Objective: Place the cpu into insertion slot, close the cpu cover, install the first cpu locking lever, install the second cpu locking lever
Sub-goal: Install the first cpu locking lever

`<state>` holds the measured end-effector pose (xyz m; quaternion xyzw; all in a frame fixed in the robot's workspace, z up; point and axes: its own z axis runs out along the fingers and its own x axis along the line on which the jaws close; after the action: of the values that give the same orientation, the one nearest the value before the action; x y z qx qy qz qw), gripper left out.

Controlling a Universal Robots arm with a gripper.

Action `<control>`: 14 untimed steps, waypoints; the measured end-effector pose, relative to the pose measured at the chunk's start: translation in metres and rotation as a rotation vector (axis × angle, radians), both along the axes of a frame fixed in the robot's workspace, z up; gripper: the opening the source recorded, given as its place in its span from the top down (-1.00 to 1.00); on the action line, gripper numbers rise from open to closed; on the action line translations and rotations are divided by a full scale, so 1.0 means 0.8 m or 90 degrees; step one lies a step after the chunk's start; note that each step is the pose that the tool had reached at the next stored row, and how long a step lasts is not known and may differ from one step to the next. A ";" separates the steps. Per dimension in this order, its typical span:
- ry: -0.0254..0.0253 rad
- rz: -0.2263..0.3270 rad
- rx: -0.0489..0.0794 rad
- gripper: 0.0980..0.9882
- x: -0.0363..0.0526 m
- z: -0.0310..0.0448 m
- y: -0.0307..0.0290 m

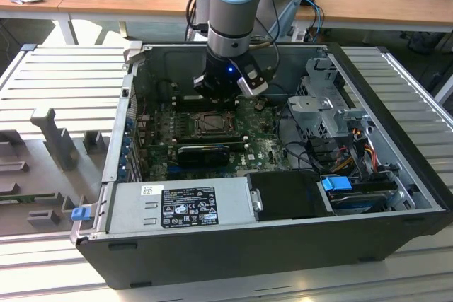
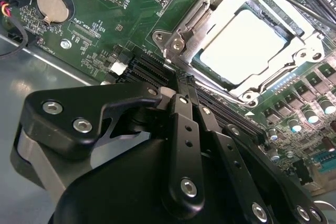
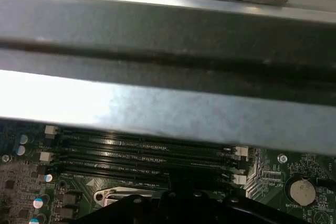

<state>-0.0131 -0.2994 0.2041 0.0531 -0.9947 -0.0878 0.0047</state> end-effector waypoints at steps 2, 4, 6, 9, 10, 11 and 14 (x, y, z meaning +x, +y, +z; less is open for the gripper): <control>0.0001 0.000 0.000 0.98 0.000 -0.0003 0.0000; 0.0000 0.000 -0.001 0.98 0.000 -0.0005 0.0000; -0.0001 0.000 -0.003 0.98 0.000 -0.0010 0.0000; 0.0001 0.000 -0.010 0.98 0.000 -0.0022 -0.0001; 0.0000 0.000 -0.011 0.98 0.000 -0.0023 -0.0001; 0.0000 0.000 -0.012 0.98 0.000 -0.0023 -0.0003; -0.0001 0.000 -0.012 0.98 0.000 -0.0019 -0.0002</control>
<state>-0.0131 -0.2995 0.2025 0.0531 -0.9955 -0.0785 0.0052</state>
